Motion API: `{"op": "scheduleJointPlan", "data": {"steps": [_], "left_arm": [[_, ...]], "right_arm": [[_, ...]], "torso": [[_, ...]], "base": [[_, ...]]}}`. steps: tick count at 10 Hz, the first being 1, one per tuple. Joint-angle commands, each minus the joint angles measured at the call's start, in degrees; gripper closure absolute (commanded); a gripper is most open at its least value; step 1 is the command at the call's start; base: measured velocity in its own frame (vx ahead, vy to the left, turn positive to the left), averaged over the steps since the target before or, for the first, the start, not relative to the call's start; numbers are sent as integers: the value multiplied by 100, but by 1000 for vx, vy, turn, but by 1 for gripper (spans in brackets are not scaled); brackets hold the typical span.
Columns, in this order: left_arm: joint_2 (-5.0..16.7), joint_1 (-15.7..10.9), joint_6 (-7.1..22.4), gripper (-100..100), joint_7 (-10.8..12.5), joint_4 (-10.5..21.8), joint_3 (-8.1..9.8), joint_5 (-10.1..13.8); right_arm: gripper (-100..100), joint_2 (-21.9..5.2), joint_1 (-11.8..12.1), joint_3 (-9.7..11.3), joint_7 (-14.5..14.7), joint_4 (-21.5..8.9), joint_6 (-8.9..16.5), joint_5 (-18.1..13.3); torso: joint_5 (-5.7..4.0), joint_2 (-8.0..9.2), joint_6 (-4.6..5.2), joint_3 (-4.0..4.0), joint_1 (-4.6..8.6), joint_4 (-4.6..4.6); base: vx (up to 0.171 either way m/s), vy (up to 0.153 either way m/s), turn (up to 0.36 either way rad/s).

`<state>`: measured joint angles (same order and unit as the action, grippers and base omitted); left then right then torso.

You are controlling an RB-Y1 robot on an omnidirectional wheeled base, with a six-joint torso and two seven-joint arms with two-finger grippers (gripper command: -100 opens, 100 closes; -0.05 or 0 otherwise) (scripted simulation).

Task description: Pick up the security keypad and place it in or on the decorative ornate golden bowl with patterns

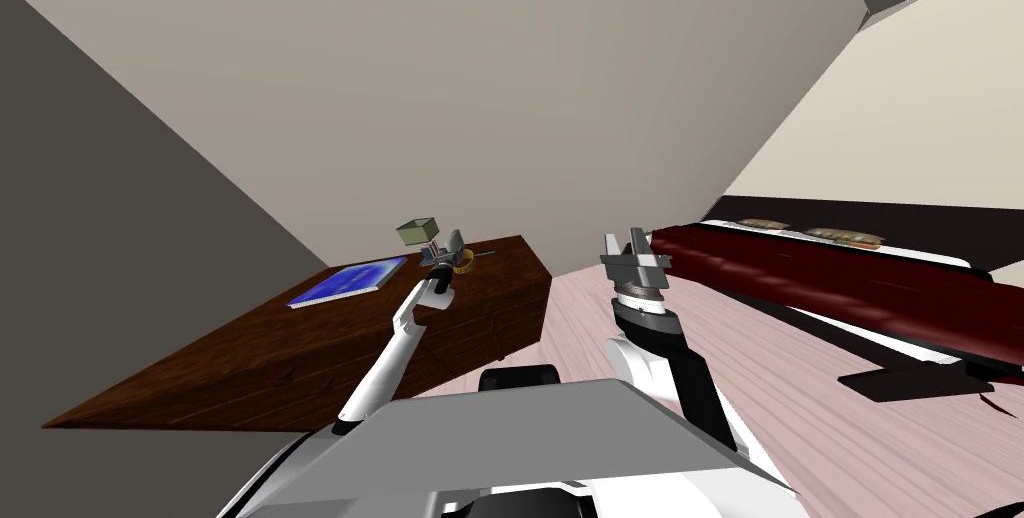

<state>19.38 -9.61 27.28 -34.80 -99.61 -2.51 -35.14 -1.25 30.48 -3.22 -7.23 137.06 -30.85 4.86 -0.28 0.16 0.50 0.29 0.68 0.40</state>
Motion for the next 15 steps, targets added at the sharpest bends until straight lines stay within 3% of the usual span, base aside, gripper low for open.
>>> {"op": "scheduleJointPlan", "data": {"steps": [1,3,4,5,13,14,15], "left_arm": [[0,0,0,-100,0,0,0,0],[0,0,0,-100,0,0,0,0],[0,0,0,0,0,0,0,0],[60,-124,215,-100,-65,-43,-24,118],[301,-621,1073,-100,-326,-216,-118,591],[294,-591,985,-100,-300,-189,-106,565],[299,-597,1013,0,-309,-195,-107,575]], "right_arm": [[0,0,0,0,0,0,0,0],[0,0,0,0,0,0,0,0],[0,0,0,0,0,0,0,0],[0,0,0,0,0,0,0,0],[0,0,0,0,0,0,0,0],[0,0,0,0,0,0,0,0],[0,0,0,0,0,0,0,0]], "torso": [[0,0,0,0,0,0],[0,2,0,1,0,1],[0,3,0,2,0,1],[0,3,0,2,0,1],[3,11,0,7,-14,3],[3,12,0,7,-13,3],[2,8,-1,5,-7,2]], "base": [[0,0,0],[0,0,0],[0,0,0],[-22,24,-58],[-26,40,-43],[-11,15,-11],[0,0,0]]}}
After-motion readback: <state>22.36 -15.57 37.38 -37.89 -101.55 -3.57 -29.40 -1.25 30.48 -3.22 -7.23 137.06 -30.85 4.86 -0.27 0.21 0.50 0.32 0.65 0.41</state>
